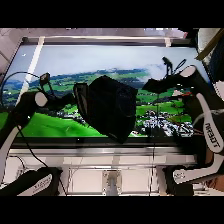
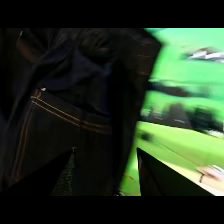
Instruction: Fold the clothes and pants, and hang the long-sleeved shirts on hangers.
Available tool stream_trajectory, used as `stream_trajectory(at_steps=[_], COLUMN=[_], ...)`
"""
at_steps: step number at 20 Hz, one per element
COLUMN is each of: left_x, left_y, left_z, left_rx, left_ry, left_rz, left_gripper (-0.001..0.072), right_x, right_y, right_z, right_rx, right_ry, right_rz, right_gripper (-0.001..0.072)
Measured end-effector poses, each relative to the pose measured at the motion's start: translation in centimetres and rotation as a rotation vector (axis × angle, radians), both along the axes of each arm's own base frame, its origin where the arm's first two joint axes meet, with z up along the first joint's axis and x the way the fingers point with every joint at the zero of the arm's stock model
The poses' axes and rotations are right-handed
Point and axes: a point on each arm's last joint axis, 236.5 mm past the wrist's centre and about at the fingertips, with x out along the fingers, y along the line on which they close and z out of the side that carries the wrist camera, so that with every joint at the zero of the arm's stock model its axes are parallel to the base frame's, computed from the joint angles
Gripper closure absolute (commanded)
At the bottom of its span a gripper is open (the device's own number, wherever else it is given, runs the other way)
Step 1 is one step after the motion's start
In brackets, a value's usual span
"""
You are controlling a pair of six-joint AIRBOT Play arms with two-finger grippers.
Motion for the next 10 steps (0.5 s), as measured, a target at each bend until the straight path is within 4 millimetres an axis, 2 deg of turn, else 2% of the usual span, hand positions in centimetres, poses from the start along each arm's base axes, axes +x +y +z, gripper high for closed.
stream_trajectory(at_steps=[2,4,7,10], left_x=[0.8,2.7,5.7,7.6], left_y=[-1.4,-2.6,-3.7,-5.3], left_z=[-0.4,0.5,1.7,0.6], left_rx=[-0.028,-0.073,-0.126,-0.112], left_ry=[-0.070,-0.169,-0.263,-0.249], left_rz=[-0.002,0.018,0.053,0.006], left_gripper=[-0.0006,-0.0004,-0.0004,-0.0004], right_x=[0.7,1.5,3.6,5.2], right_y=[1.6,2.3,2.6,2.5], right_z=[-1.8,-2.3,-1.6,-0.8], right_rx=[0.020,0.028,0.034,0.032], right_ry=[0.022,0.015,-0.041,-0.089], right_rz=[0.004,-0.002,-0.027,-0.050], right_gripper=[0.0271,0.0272,0.0272,0.0273])
